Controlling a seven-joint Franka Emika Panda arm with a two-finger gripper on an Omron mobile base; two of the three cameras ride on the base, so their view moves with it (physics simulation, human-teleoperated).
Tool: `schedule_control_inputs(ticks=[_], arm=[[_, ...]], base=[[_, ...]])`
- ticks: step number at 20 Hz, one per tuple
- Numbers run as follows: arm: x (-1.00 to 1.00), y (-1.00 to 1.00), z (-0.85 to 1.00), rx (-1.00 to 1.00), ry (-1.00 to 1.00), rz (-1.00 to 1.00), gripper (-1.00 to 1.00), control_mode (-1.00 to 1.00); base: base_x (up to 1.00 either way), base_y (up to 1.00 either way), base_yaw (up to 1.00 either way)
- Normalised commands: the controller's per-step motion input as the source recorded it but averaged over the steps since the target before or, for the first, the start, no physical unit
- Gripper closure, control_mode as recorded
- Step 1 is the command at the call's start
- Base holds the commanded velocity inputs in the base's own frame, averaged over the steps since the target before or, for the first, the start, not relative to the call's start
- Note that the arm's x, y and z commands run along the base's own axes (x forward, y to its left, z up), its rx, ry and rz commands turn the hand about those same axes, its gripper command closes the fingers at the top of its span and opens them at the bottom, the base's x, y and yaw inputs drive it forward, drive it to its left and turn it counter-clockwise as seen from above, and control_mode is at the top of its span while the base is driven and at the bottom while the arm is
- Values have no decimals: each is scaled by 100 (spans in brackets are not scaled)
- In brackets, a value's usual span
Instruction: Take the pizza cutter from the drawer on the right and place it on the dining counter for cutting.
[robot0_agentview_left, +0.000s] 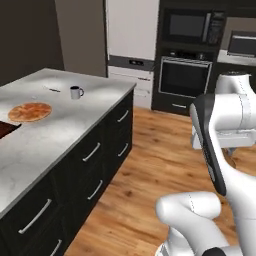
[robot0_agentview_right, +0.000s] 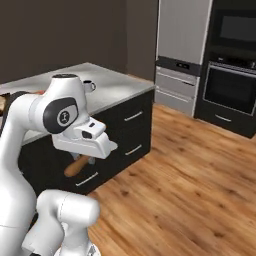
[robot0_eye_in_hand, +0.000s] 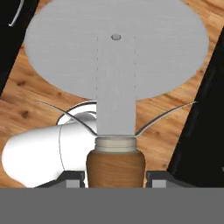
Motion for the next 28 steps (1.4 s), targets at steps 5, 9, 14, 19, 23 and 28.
schedule_control_inputs(ticks=[5, 9, 14, 19, 23, 28], arm=[[0, 0, 0, 0, 0, 0, 100, 100], [0, 0, 0, 0, 0, 0, 100, 100], [0, 0, 0, 0, 0, 0, 100, 100], [0, 0, 0, 0, 0, 0, 100, 100], [0, 0, 0, 0, 0, 0, 100, 100], [0, 0, 0, 0, 0, 0, 100, 100]], base=[[47, -47, 58], [48, -44, 59], [44, -48, 54], [32, -64, 45], [31, -69, 38], [32, -67, 40]])
